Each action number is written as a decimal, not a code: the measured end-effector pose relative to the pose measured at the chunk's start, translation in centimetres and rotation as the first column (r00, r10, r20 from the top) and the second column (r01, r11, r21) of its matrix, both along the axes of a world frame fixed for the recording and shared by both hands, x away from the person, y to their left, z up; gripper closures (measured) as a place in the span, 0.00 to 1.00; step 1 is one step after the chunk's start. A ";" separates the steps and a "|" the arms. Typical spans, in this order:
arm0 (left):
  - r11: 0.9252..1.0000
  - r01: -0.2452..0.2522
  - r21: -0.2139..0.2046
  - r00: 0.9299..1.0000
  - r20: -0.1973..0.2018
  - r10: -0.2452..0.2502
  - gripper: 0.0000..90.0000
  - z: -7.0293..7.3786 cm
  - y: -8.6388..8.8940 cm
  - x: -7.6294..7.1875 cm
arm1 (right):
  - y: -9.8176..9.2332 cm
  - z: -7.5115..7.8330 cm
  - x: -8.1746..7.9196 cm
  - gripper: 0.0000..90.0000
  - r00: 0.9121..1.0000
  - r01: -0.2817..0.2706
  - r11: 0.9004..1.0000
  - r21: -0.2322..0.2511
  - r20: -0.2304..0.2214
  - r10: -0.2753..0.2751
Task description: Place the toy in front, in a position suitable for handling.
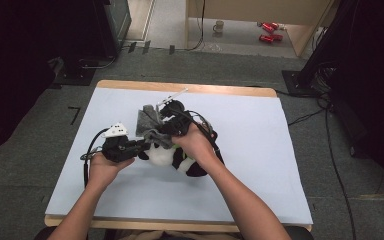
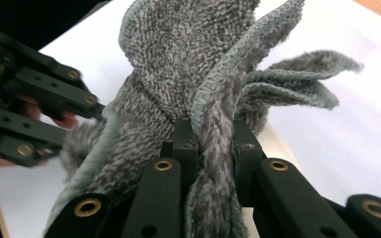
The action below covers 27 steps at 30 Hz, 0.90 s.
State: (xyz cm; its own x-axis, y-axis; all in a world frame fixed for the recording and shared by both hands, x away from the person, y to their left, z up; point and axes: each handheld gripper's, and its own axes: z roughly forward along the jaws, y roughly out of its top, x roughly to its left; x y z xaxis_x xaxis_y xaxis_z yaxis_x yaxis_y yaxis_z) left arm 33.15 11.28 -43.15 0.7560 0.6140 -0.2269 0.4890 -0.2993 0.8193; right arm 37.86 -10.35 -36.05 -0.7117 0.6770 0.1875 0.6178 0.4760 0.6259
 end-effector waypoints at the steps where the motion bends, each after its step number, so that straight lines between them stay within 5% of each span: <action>1: 1.000 0.000 0.000 1.000 0.000 0.000 0.91 0.0 0.0 0.0 | -0.4 -0.1 0.0 0.87 1.000 0.006 1.000 0.004 0.000 -0.006; 11: 1.000 -0.012 0.004 1.000 -0.025 0.012 0.91 -0.2 0.2 0.3 | -4.0 -0.8 0.6 0.88 0.996 0.088 0.996 -0.025 -0.016 -0.088; 16: 0.999 -0.017 -0.040 0.999 -0.028 0.016 0.91 -0.1 0.3 0.4 | -6.3 -1.6 1.4 0.88 0.990 0.134 0.990 -0.036 -0.040 -0.135; 21: 0.998 -0.029 -0.063 0.999 -0.040 0.026 0.91 0.0 0.3 0.5 | -7.0 0.5 1.4 0.88 0.984 0.176 0.984 0.026 -0.006 -0.176; 24: 0.996 -0.041 -0.081 0.998 -0.053 0.037 0.92 -0.1 0.3 0.7 | -6.1 2.6 0.7 0.88 0.989 0.145 0.985 0.092 0.017 -0.148; 27: 0.994 -0.051 -0.091 0.997 -0.056 0.046 0.92 0.0 0.3 0.9 | -4.6 3.6 -0.2 0.88 0.994 0.097 0.990 0.106 0.037 -0.101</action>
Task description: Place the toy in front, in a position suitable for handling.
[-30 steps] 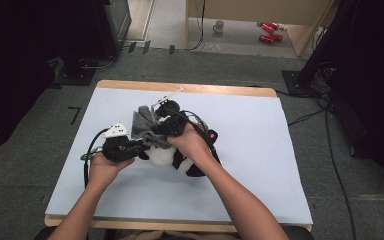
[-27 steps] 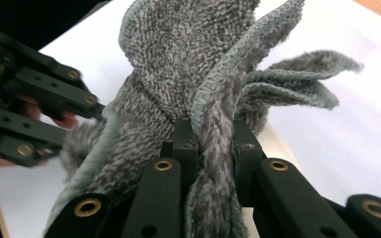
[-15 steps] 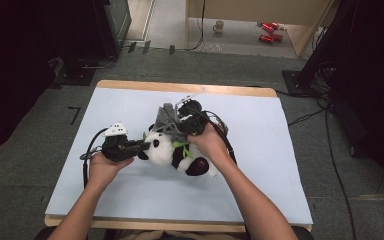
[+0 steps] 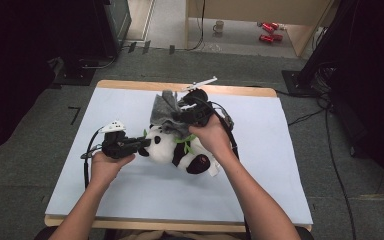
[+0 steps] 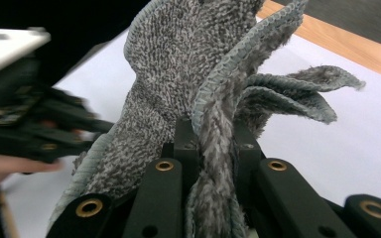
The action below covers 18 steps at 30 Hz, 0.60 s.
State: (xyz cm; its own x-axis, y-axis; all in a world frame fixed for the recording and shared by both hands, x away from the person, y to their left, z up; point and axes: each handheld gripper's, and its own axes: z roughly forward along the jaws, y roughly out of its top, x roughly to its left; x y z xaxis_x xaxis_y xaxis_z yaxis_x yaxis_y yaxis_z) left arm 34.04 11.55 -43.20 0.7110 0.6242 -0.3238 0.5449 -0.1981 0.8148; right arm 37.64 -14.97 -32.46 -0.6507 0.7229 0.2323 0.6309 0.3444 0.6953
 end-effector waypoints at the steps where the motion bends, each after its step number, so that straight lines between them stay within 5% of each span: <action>1: 1.000 -0.003 -0.005 1.000 0.001 0.003 0.92 0.0 0.0 0.1 | 0.6 0.1 -0.3 0.88 1.000 -0.014 1.000 0.000 0.005 0.014; 7: 1.000 -0.013 -0.017 1.000 -0.003 0.013 0.92 0.1 -0.2 0.1 | 4.7 -1.5 -1.4 0.88 0.995 -0.096 0.995 -0.004 -0.039 0.096; 12: 1.000 -0.020 -0.001 1.000 -0.018 0.020 0.92 0.0 -0.2 0.2 | 5.7 -3.5 -1.4 0.88 0.992 -0.104 0.994 -0.035 -0.076 0.101; 18: 1.000 -0.014 0.016 1.000 -0.019 0.014 0.92 -0.2 -0.4 0.2 | 5.2 -4.1 -1.5 0.88 0.993 -0.114 0.987 -0.114 -0.032 0.111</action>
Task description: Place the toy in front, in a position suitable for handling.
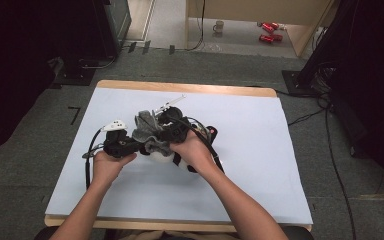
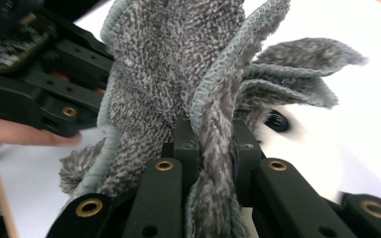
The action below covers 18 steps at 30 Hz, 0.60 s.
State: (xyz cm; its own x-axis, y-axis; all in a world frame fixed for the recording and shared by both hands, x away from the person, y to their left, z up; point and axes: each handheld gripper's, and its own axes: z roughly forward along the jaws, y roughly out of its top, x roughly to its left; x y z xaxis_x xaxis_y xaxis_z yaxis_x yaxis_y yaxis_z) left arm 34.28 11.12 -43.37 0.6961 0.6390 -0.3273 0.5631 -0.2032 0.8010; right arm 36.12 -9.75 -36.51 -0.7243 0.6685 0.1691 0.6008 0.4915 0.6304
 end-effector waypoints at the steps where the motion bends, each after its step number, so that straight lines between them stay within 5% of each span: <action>1: 1.000 0.001 0.002 1.000 -0.002 -0.001 0.92 0.0 0.0 0.0 | -0.2 0.0 0.0 0.88 1.000 0.003 1.000 -0.010 0.006 -0.003; 18: 1.000 0.005 -0.004 1.000 -0.026 -0.005 0.93 -0.3 0.1 0.2 | -5.0 0.1 2.4 0.89 0.990 0.139 0.988 -0.068 0.022 -0.138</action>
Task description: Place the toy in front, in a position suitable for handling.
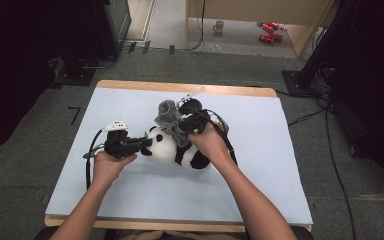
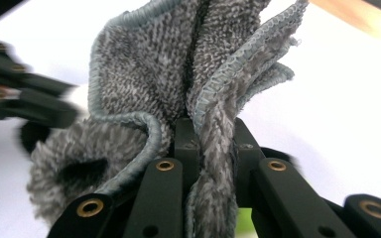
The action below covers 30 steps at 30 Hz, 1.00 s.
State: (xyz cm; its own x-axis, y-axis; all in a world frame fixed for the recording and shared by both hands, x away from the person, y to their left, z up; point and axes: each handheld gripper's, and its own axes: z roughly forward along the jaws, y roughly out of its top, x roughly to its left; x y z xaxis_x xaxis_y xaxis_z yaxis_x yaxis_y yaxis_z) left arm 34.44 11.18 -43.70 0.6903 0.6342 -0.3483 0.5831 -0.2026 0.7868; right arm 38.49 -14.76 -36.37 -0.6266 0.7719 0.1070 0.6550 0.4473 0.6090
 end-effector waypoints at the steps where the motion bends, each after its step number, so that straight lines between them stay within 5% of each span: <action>1: 1.000 0.001 -0.002 1.000 0.000 -0.001 0.93 0.0 0.0 0.0 | -0.4 -0.1 0.2 0.89 1.000 0.015 1.000 -0.009 0.000 -0.015; 6: 1.000 0.004 -0.025 1.000 0.009 -0.003 0.93 0.2 0.0 -0.1 | -2.6 0.1 1.3 0.89 0.996 0.084 0.996 -0.003 -0.004 -0.084; 9: 1.000 0.004 -0.012 1.000 0.012 -0.004 0.93 0.2 0.0 -0.1 | -3.2 0.9 1.4 0.89 0.995 0.096 0.994 0.052 0.002 -0.096; 13: 1.000 0.004 -0.010 1.000 0.010 -0.004 0.93 0.1 0.1 -0.1 | -3.5 2.9 1.0 0.89 0.995 0.094 0.985 0.146 0.033 -0.099; 19: 1.000 0.006 -0.007 1.000 0.011 -0.006 0.92 0.0 0.1 -0.2 | -3.1 5.6 -0.2 0.89 0.995 0.036 0.976 0.216 0.082 -0.055; 25: 1.000 -0.003 0.002 1.000 0.003 0.003 0.92 -0.1 0.1 -0.1 | -1.8 5.5 -2.6 0.89 0.996 -0.045 0.973 0.228 0.086 0.026; 30: 1.000 -0.013 0.022 1.000 0.008 0.013 0.92 -0.1 0.0 -0.1 | -0.5 2.6 -5.0 0.89 0.993 -0.120 0.967 0.226 0.022 0.118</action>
